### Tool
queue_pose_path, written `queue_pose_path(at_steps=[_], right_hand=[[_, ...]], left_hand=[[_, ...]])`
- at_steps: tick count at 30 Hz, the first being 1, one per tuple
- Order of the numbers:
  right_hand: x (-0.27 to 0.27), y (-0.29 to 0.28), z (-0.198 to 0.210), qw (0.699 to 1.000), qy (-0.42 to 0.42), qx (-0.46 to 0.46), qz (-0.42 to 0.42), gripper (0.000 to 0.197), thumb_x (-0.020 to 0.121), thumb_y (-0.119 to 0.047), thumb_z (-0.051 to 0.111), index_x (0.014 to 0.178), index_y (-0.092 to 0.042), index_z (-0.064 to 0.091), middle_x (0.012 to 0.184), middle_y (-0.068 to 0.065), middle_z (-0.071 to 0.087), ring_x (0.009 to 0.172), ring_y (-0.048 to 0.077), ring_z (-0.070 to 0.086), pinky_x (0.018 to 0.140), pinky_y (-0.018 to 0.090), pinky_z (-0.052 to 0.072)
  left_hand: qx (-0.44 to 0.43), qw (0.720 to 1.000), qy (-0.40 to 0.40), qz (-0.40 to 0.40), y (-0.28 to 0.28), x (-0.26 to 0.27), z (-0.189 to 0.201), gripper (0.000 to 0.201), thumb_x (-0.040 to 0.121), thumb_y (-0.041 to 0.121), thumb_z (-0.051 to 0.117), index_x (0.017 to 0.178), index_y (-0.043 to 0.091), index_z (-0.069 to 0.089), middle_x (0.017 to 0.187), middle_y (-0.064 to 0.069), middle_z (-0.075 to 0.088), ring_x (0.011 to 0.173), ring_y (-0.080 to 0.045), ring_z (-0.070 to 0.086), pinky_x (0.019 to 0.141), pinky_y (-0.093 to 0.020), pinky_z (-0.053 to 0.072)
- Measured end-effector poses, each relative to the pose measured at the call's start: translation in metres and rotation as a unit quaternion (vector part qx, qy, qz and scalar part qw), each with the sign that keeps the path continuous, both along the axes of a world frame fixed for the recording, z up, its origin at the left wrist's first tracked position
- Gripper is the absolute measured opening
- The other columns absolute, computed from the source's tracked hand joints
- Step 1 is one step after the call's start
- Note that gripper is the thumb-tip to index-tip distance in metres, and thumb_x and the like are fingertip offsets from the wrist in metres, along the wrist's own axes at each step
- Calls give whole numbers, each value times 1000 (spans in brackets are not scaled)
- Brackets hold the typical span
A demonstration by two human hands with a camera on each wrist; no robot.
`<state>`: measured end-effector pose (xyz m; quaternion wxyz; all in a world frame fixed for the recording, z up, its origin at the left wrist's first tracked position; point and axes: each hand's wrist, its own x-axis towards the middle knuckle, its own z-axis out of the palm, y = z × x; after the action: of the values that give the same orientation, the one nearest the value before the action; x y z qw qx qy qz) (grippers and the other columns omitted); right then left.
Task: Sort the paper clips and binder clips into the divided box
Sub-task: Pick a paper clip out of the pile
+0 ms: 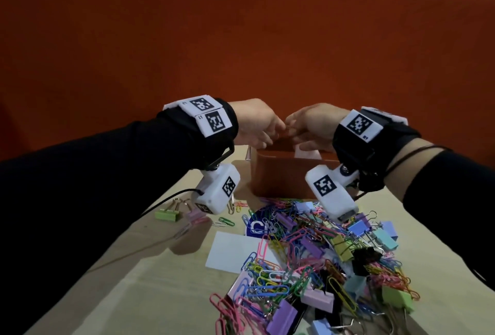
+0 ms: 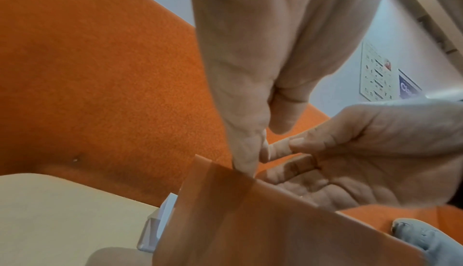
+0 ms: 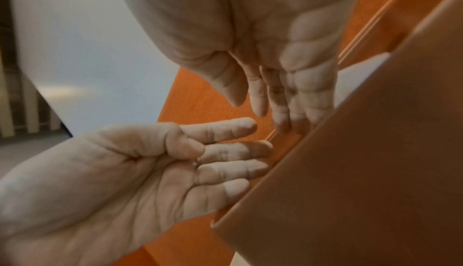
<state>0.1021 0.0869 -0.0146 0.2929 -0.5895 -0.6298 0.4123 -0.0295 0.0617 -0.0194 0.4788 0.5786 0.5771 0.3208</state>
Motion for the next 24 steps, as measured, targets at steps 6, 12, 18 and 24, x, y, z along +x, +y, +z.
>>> queue_pose_path(at_steps=[6,12,18,24], right_hand=[[-2,-49,-5,914,-267,257,168,8,77,-15,64,72,-19,67,57,-8,60,49,2,53,59,25,45],[-26,-75,-35,771,-496,207,340,20,85,-21,57,97,-29,70,87,-14,66,91,14,58,96,36,42],[-46,-75,-42,697,-565,188,399,32,95,-9,42,122,-18,57,98,-5,59,90,17,51,72,24,36],[-56,-70,-56,677,-593,162,406,38,95,-10,43,130,-18,53,119,4,60,105,25,56,84,32,47]], left_hand=[[132,971,197,-41,-23,-24,7,11,91,6,54,86,7,64,84,-18,69,67,-19,63,55,-23,54],[52,902,413,-112,-55,-64,-15,8,86,15,69,83,9,73,71,-5,74,59,-11,66,55,-20,54],[38,875,464,-135,-71,-75,-39,4,78,9,75,80,12,77,69,-5,74,51,-11,62,53,-21,52],[60,833,526,-159,-74,-66,-57,18,76,17,79,94,14,76,88,-1,73,76,-13,67,62,-24,52]])
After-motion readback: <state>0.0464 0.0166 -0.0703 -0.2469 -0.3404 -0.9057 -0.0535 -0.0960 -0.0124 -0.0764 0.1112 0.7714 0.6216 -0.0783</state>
